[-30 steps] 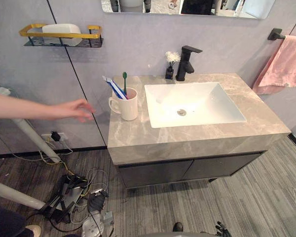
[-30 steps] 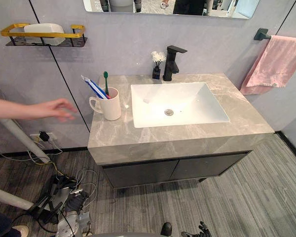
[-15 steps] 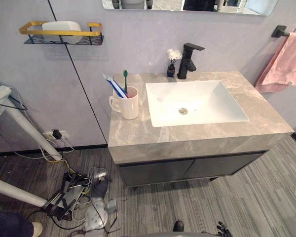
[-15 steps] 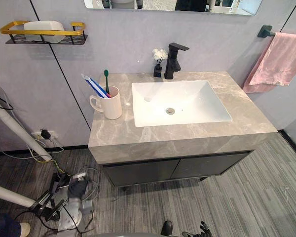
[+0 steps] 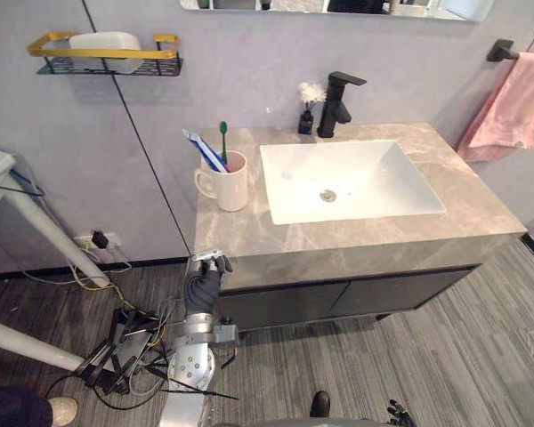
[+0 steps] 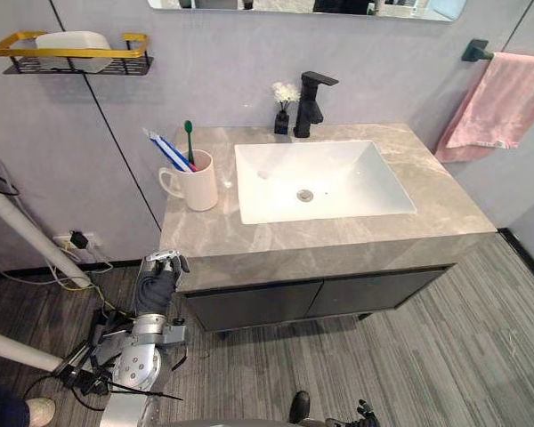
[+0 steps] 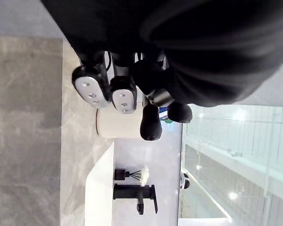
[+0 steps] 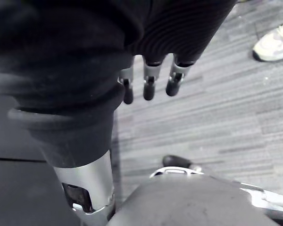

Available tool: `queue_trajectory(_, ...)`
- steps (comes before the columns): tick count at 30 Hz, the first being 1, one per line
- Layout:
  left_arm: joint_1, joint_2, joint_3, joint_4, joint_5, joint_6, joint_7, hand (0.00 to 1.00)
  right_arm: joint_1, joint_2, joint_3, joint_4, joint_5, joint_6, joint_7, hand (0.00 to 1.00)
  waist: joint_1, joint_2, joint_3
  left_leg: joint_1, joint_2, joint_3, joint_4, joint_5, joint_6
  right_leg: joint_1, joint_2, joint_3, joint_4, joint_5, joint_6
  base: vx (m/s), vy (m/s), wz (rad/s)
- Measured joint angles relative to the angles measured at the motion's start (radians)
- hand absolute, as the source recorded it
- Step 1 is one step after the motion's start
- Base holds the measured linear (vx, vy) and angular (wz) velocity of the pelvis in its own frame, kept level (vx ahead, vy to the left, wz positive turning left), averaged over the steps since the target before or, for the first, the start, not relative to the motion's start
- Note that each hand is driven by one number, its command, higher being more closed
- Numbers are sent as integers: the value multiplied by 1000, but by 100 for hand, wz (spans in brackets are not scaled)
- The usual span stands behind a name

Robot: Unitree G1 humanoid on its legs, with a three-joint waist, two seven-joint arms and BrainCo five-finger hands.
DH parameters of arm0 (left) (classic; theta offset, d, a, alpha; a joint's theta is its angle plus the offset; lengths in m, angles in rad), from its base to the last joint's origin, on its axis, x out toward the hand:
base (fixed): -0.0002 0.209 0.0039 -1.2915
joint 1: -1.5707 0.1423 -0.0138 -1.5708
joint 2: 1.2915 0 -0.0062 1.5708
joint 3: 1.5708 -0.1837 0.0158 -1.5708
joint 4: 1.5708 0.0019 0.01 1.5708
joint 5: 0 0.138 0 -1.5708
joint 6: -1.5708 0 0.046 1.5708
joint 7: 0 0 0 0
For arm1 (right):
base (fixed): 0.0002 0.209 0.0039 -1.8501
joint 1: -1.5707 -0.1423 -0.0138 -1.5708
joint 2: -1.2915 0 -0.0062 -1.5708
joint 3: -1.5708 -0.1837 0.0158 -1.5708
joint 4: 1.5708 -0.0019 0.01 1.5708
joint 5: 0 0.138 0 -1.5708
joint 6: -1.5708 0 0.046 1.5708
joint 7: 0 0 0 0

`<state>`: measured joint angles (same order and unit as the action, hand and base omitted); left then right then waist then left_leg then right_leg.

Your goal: Organize washtable

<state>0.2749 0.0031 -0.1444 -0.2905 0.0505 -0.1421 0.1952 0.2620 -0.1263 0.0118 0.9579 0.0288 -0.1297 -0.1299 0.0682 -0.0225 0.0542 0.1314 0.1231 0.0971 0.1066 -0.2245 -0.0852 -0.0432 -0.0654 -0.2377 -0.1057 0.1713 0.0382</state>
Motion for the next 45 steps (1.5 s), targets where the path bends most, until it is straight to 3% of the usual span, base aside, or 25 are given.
queue_trajectory(5, -184, 36, 66, 182, 29, 7, 18, 100, -13, -8, 9, 10, -1, 2, 3, 0, -14, 6, -2, 4, 1, 5, -2, -3, 2, -5, 6, 19, 0, 0, 0, 11, 7, -8)
queue_trajectory(10, -380, 87, 161, 381, 101, 59, 94, 100, -29, -10, 2, 8, -2, 6, 3, 0, -63, 18, 3, 6, 2, 19, -3, -3, 2, -18, 12, 37, 0, 3, 0, 36, 12, -10)
queue_trajectory(23, -504, 167, 301, 499, 97, 135, 141, 100, -30, 0, -35, -17, -2, 22, 4, 0, -107, 18, 10, -4, -1, 56, -4, -14, 1, -53, 19, 81, 0, 6, 4, 10, 5, -10)
queue_trajectory(45, -615, 210, 334, 550, 42, 152, 156, 100, -27, 2, -34, -72, -3, 20, 7, 0, -108, 11, 60, -13, 0, 69, -4, -15, 0, -73, 26, 101, 0, 8, 4, 3, -1, -2)
